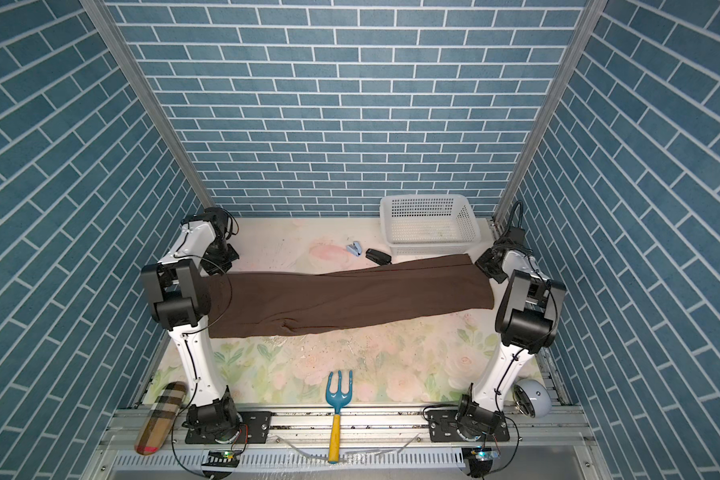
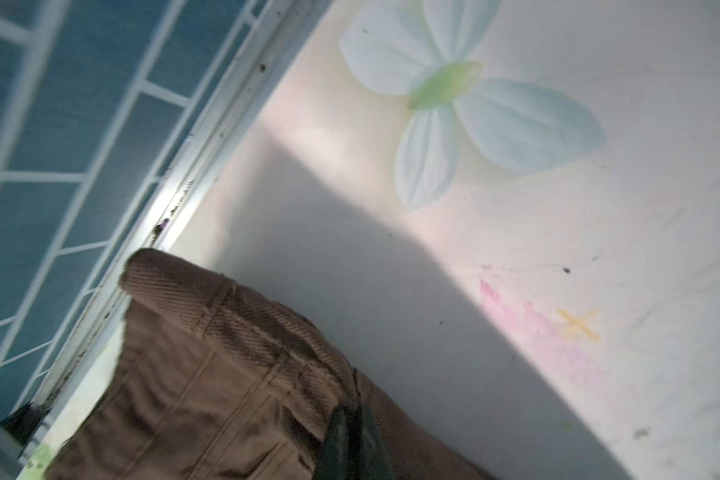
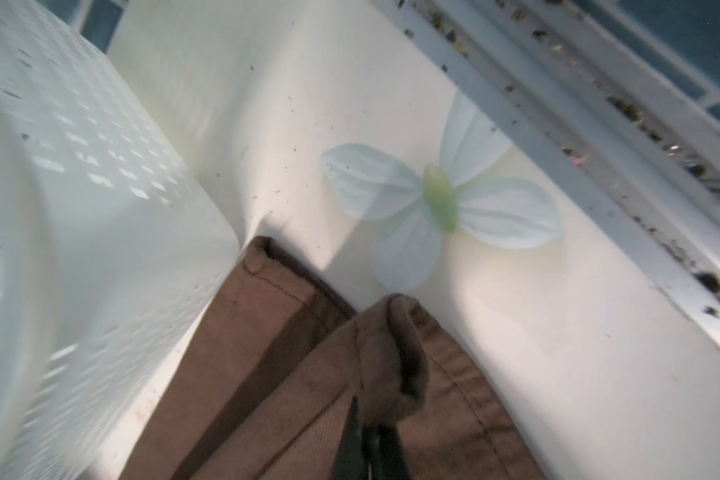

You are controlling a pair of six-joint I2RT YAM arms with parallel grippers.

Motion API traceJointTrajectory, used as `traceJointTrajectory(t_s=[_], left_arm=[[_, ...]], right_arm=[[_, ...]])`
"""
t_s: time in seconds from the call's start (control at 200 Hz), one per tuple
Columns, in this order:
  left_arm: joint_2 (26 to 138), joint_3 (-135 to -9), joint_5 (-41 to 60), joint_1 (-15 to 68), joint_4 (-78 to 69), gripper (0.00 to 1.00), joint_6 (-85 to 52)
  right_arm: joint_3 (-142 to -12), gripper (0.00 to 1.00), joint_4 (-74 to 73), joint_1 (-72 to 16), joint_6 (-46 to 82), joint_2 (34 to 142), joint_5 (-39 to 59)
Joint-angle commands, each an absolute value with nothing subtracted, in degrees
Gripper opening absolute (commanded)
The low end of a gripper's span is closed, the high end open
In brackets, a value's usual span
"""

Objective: Fold and stack the trousers
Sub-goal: 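Lift both trouser ends and pull them apart to stretch the strip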

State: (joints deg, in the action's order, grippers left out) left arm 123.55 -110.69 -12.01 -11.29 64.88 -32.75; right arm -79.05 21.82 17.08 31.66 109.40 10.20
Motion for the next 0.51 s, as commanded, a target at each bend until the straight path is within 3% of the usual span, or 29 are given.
traceJointTrajectory(t_s=[0.0,0.5], left_arm=[[116.24,-108.01,-17.11,-12.58,69.15,0.00,-32.63],[76.28,-86.05,-20.57,-14.68,75.49,0.00,-34.98]], right_arm=[[-76.08,0.00,19.17,20.09,34.48,102.47,6.66],[-63.55,0.00,22.36,21.62,37.42,73.82,-2.83]])
